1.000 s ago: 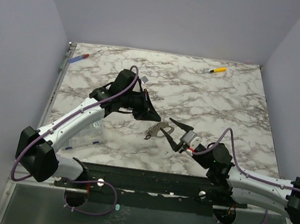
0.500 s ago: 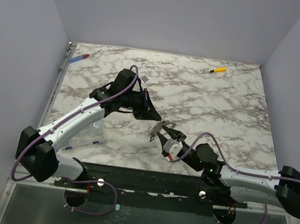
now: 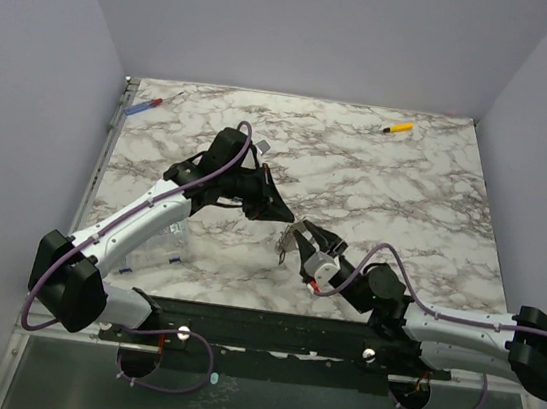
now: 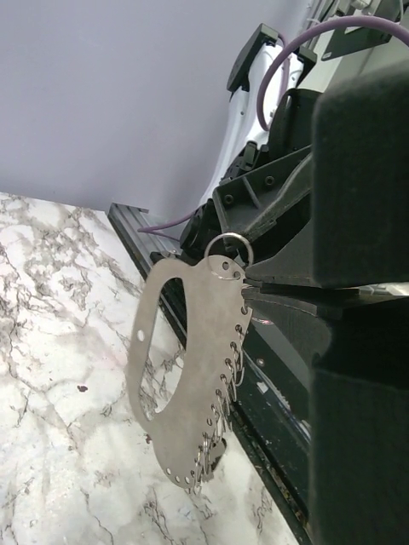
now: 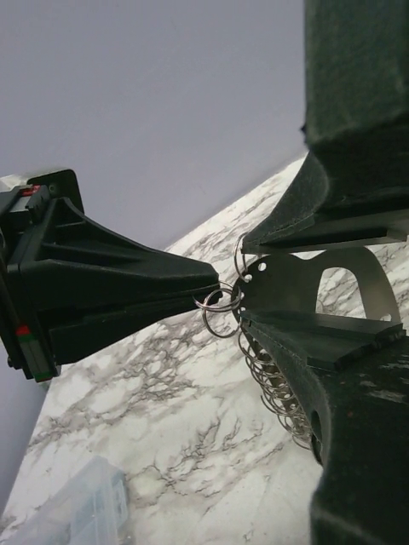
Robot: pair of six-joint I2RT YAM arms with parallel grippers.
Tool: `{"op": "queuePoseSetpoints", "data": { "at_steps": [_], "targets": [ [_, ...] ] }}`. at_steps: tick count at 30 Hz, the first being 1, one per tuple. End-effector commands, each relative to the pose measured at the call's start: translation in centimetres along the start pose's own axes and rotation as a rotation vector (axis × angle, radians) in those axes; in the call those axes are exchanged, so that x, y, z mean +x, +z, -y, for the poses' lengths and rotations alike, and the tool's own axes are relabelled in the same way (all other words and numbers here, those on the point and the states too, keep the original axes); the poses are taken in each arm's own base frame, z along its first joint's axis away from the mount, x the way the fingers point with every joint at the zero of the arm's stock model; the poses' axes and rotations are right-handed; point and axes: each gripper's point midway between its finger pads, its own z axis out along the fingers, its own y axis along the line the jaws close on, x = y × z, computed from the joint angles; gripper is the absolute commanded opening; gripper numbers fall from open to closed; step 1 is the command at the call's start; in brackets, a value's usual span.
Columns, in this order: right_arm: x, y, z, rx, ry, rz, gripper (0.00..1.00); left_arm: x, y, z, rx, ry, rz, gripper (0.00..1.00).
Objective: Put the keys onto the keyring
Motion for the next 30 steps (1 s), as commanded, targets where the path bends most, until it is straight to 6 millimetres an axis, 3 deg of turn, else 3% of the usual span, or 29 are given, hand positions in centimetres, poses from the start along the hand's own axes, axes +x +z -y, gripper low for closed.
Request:
{"op": "queuePoseSetpoints", "data": {
  "at_steps": [1, 10, 22, 30],
  "targets": [
    [-0.7, 0.5, 0.2, 0.017, -0.009, 0.022, 0.39, 0.1, -0.7, 1.1, 0.054, 0.007, -0.001, 0.0],
    [-0.7, 1.1, 0.2, 0.045, -0.035, 0.016, 0.36, 0.0, -0.6, 1.1, 0.063, -0.004, 0.004, 0.0],
    [-1.8, -0.9, 1.3, 0.103, 0.011, 0.037, 0.45, -0.5, -0.7, 1.2, 0.069, -0.006, 0.019, 0.0],
    [-1.8, -0.1, 0.8, 0.098, 0.022, 0.032, 0.41, -0.5, -0.7, 1.2, 0.071, -0.005, 0.02, 0.0]
  ]
}}
